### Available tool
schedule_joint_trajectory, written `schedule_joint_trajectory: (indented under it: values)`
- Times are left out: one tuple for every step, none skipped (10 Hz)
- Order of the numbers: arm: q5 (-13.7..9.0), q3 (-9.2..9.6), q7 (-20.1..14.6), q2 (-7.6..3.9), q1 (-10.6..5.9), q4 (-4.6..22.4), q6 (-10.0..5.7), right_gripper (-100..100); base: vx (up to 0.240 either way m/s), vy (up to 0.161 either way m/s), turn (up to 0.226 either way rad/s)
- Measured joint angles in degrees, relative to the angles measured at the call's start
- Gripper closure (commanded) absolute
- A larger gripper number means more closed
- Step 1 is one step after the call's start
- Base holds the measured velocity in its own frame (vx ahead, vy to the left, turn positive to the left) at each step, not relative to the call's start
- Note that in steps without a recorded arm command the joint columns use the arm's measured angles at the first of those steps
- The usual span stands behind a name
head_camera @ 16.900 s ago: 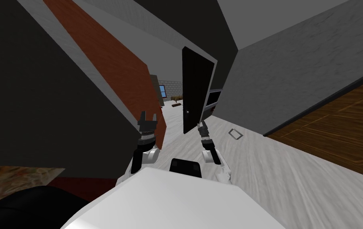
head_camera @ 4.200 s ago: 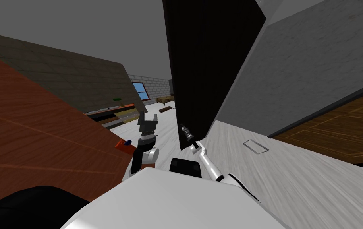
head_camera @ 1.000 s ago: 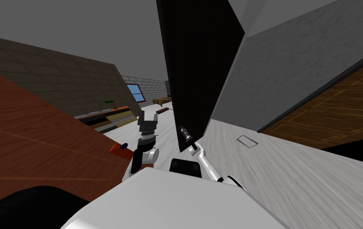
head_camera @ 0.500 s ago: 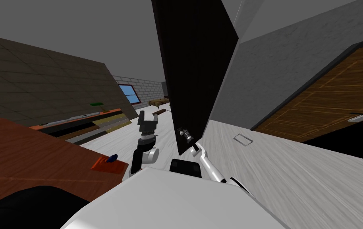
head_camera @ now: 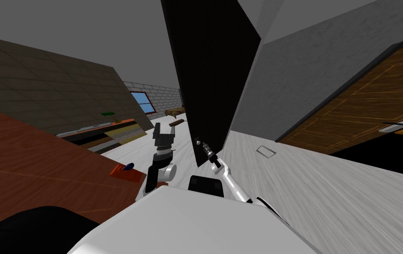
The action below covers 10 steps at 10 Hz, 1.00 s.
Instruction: Push the door open
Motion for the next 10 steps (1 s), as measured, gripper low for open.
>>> schedule_joint_trajectory:
  values:
    - [0.04, 0.41, -0.28, 0.22, 0.1, -0.17, 0.04, -100, -0.208, -0.128, 0.01]
    - [0.04, 0.92, -0.69, 0.31, 0.23, -0.65, 0.22, -100, -0.181, -0.135, 0.008]
    - [0.0, 1.43, -1.25, 0.41, 0.17, -1.17, 0.54, -100, -0.174, -0.131, 0.01]
    - [0.0, 1.82, -1.62, 0.97, 0.19, -1.25, 0.57, -100, -0.08, -0.056, 0.009]
    - [0.01, 1.87, -1.69, 1.03, 0.22, -1.24, 0.55, -100, 0.094, 0.065, 0.014]
    - [0.09, 1.85, -1.49, 0.38, 0.42, -1.52, 0.72, -100, 0.146, 0.103, -0.001]
    - [0.1, 1.68, -1.29, 0.05, 0.13, -1.11, 0.68, -100, 0.147, 0.122, 0.003]
    - [0.12, 1.57, -1.11, -0.1, 0.11, -0.88, 0.51, -100, 0.149, 0.146, 0.005]
    - [0.17, 1.47, -0.91, -0.07, 0.08, -0.76, 0.45, -100, 0.185, 0.171, 0.005]
    - [0.21, 1.37, -0.68, 0.21, 0.05, -0.71, 0.47, -100, 0.23, 0.149, 0.002]
